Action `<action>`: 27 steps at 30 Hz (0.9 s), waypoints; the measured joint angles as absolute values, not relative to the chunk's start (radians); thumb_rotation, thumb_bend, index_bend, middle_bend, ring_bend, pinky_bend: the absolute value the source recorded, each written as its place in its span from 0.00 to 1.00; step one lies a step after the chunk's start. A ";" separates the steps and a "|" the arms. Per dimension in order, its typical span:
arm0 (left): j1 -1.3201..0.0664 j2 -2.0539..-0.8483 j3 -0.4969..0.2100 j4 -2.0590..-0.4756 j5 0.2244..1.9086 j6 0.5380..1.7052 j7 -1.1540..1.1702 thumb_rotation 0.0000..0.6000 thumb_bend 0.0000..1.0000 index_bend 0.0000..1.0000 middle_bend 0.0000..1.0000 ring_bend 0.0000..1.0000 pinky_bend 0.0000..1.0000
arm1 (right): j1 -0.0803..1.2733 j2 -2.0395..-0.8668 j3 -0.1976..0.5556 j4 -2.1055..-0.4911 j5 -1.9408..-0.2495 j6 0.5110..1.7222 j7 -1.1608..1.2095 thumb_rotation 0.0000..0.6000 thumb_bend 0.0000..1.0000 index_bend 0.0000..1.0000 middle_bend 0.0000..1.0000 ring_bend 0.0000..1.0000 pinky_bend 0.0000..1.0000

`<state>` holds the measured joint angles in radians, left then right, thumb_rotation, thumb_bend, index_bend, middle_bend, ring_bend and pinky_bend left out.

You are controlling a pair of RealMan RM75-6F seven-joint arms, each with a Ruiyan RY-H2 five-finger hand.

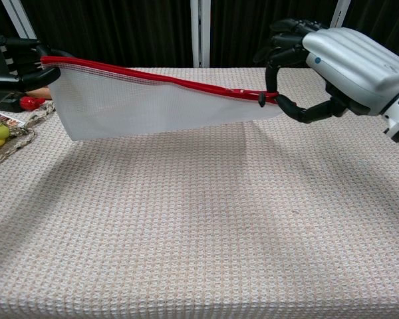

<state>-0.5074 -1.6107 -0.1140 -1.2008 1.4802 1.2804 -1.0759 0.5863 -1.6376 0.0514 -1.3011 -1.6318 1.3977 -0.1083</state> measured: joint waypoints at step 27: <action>-0.513 -1.569 -0.076 -1.207 1.503 1.210 -0.656 1.00 0.15 0.17 0.15 0.09 0.16 | 0.504 -1.529 0.047 -1.385 -1.509 1.284 -0.154 1.00 0.03 0.00 0.01 0.00 0.00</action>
<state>-0.5126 -1.5689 -0.0762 -1.2072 1.5031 1.2099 -0.6559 0.5038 -1.5290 0.0474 -1.3850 -1.5094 1.2835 -0.1538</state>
